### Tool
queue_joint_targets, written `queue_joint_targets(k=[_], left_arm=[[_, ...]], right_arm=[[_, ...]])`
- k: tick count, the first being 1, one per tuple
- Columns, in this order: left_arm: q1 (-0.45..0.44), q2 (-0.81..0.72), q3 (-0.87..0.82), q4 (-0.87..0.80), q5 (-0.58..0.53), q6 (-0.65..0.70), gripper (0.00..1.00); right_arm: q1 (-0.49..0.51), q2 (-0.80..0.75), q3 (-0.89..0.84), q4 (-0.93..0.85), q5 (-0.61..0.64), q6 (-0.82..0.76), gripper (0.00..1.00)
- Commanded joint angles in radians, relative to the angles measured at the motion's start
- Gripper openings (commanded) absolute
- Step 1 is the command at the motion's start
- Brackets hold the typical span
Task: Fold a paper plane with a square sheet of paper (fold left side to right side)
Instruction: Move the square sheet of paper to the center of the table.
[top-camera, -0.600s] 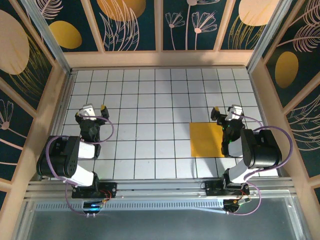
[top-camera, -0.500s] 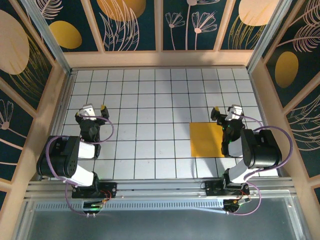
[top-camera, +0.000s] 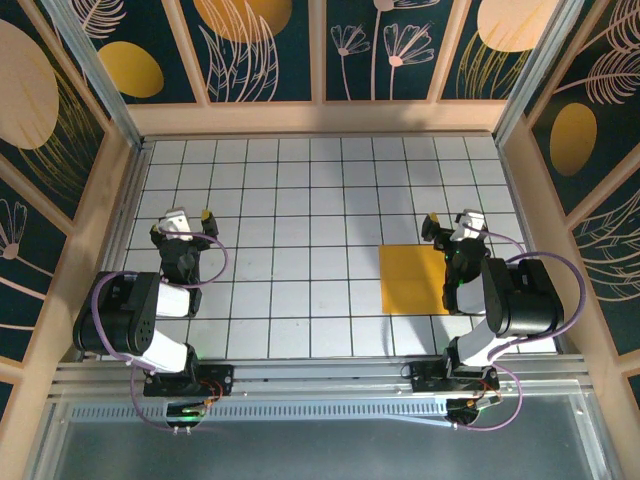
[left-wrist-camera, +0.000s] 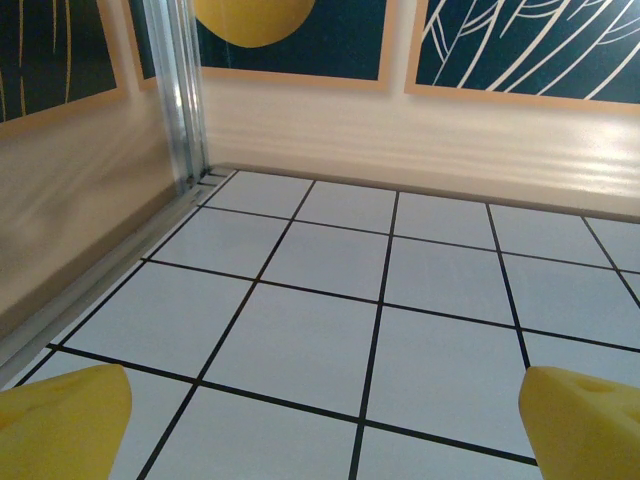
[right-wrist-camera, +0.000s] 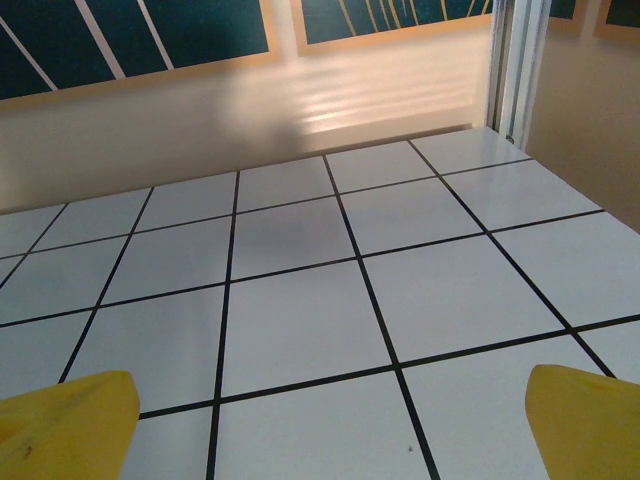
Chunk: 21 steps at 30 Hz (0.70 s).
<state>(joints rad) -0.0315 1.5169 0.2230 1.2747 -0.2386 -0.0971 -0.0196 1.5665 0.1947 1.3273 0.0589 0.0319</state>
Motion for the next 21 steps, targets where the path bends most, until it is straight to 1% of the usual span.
queue_joint_targets(k=[1,7,11,15,16,19,21], left_arm=[[0.007,0.004,0.007,0.015,0.018,0.01,0.99],[0.007,0.004,0.006,0.016,0.018,0.009,0.99],[0.007,0.004,0.007,0.014,0.018,0.008,0.99],[0.007,-0.005,0.005,0.016,0.016,0.009,0.99],[0.007,-0.031,0.012,-0.024,0.018,0.007,0.99],[0.007,-0.155,0.069,-0.221,0.009,0.007,0.99],[0.007,-0.229,0.106,-0.347,0.009,-0.022,0.99]], right_arm=[[0.006,-0.005,0.017,0.008,0.013,-0.007,0.99],[0.005,-0.005,0.018,0.007,0.009,-0.005,0.99],[-0.011,-0.007,0.018,0.002,-0.024,0.0,0.99],[-0.013,-0.023,0.024,-0.016,-0.014,0.011,0.99],[-0.019,-0.048,0.034,-0.057,-0.004,0.021,0.99],[-0.029,-0.149,0.085,-0.234,-0.011,0.03,0.99],[-0.029,-0.223,0.123,-0.363,-0.027,0.043,0.99]])
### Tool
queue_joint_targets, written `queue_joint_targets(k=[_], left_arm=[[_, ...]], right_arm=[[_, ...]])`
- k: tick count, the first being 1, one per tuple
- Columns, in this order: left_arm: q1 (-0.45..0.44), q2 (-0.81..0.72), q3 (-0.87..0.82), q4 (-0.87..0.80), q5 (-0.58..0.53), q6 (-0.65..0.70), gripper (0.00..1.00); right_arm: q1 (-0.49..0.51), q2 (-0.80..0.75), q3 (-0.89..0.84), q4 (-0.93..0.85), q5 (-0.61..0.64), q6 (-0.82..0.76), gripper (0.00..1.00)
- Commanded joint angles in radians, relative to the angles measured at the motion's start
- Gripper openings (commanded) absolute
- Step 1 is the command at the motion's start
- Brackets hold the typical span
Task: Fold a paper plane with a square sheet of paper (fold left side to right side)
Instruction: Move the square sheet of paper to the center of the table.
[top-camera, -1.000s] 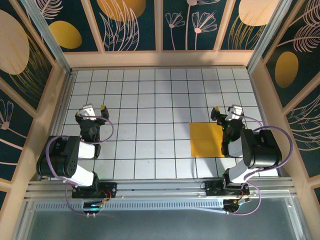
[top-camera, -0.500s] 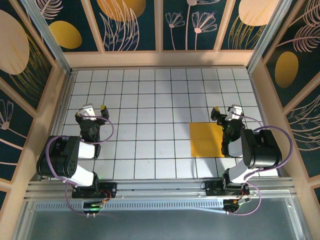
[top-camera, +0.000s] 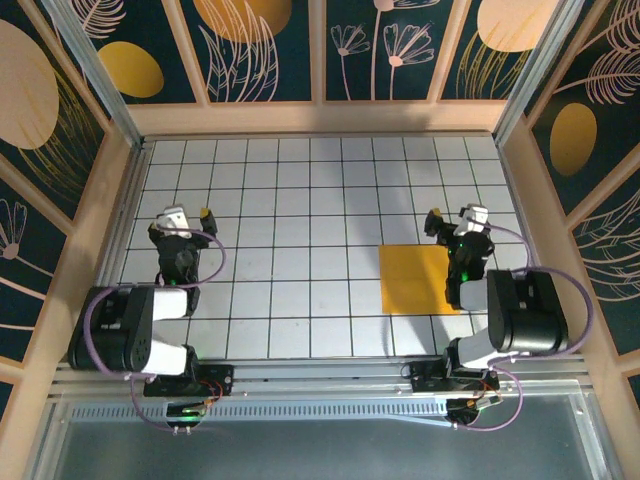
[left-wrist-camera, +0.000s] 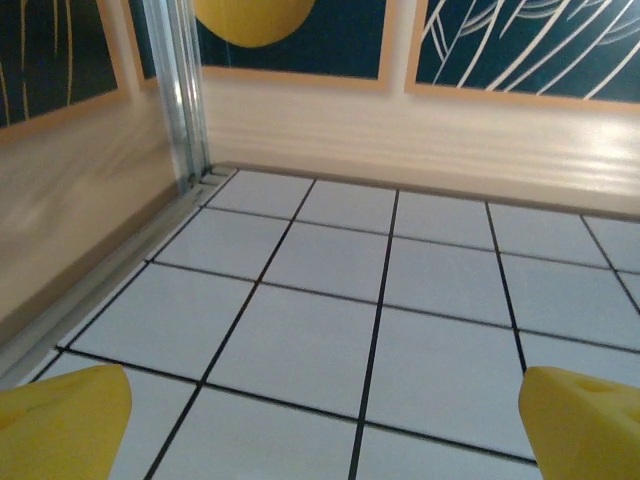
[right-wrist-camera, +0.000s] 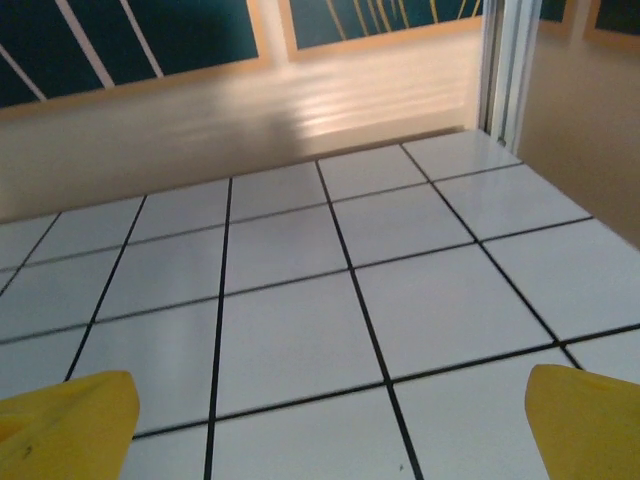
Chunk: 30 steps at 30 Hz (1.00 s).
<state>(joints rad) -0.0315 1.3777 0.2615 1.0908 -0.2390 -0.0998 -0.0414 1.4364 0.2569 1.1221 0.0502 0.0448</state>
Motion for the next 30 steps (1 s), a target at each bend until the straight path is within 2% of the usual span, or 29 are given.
queue_joint_targets(k=[1,3,6,9,13,16,19,22,30], left_arm=[[0.007,-0.125,0.095,-0.239,0.019,-0.052,0.99],[0.007,-0.182,0.164,-0.422,0.069,-0.15,0.99],[0.007,-0.222,0.238,-0.612,0.164,-0.324,0.99],[0.007,-0.245,0.258,-0.698,0.332,-0.46,0.99],[0.0,-0.249,0.262,-0.768,0.545,-0.567,0.99],[-0.047,-0.256,0.262,-0.843,0.586,-0.577,0.99],[-0.129,-0.26,0.236,-0.859,0.591,-0.604,0.99],[-0.184,-0.258,0.18,-0.792,0.621,-0.685,0.99],[-0.314,-0.242,0.147,-0.764,0.59,-0.749,0.99]], right_arm=[[-0.009,-0.13,0.084,-0.237,-0.029,0.047,0.99],[-0.009,-0.2,0.147,-0.429,-0.072,0.102,0.99],[-0.008,-0.26,0.247,-0.697,-0.112,0.189,0.99],[-0.009,-0.308,0.347,-0.982,-0.201,0.27,0.99],[-0.009,-0.359,0.404,-1.24,-0.381,0.308,0.99],[-0.007,-0.397,0.378,-1.378,-0.444,0.341,0.99],[-0.006,-0.429,0.308,-1.453,-0.532,0.358,0.94],[0.012,-0.443,0.245,-1.47,-0.576,0.379,0.91],[0.197,-0.278,0.242,-1.373,-0.538,0.439,0.89]])
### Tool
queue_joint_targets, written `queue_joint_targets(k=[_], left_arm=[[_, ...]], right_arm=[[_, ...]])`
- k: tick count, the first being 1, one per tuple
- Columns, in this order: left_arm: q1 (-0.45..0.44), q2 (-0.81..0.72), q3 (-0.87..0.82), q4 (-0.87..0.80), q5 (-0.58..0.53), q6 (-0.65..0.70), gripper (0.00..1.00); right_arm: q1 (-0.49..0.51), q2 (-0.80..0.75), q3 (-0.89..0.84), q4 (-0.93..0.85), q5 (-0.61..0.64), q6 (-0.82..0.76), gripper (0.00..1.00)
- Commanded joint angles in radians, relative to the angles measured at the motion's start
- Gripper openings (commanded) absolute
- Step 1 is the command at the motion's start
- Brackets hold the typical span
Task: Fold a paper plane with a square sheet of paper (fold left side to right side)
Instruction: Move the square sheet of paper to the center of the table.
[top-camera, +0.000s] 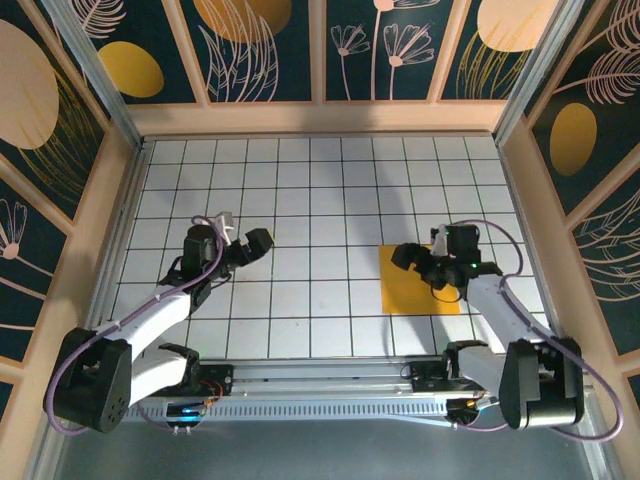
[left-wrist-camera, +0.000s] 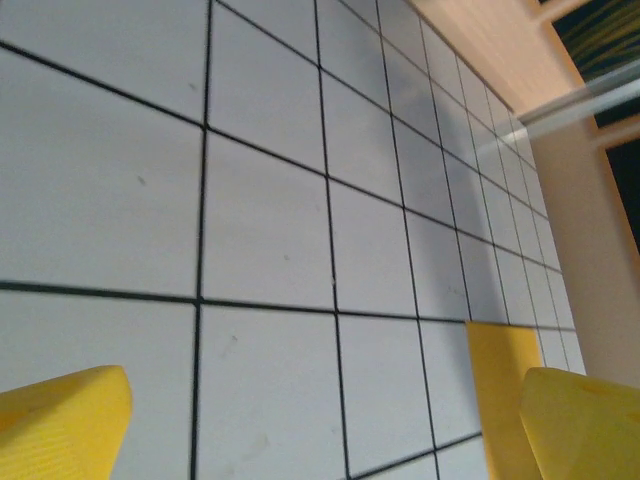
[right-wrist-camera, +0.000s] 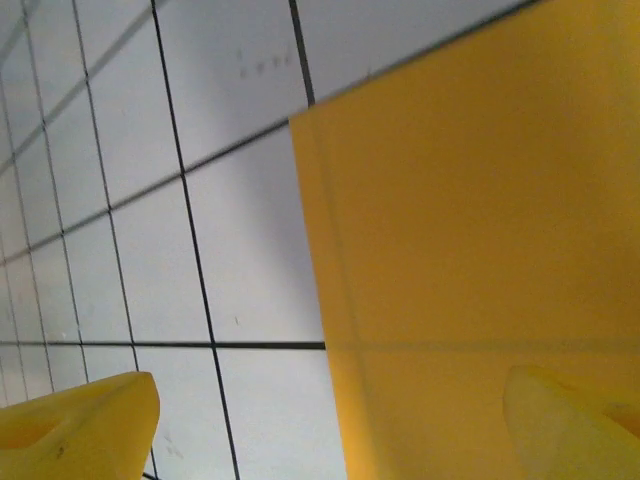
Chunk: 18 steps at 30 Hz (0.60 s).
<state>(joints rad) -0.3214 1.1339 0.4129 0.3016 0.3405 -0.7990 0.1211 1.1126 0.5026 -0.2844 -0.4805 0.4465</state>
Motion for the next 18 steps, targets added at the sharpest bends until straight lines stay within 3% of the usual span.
queue_joint_targets(k=[1,18], left_arm=[[-0.032,0.0,-0.006,0.027,0.0,-0.054,0.99],[-0.047,-0.02,0.012,-0.023,-0.07,-0.046,0.99]], right_arm=[[0.046,0.065,-0.009,0.056,0.0,0.041,0.88],[0.22,0.303,-0.017,0.317,0.02,0.185,0.86]])
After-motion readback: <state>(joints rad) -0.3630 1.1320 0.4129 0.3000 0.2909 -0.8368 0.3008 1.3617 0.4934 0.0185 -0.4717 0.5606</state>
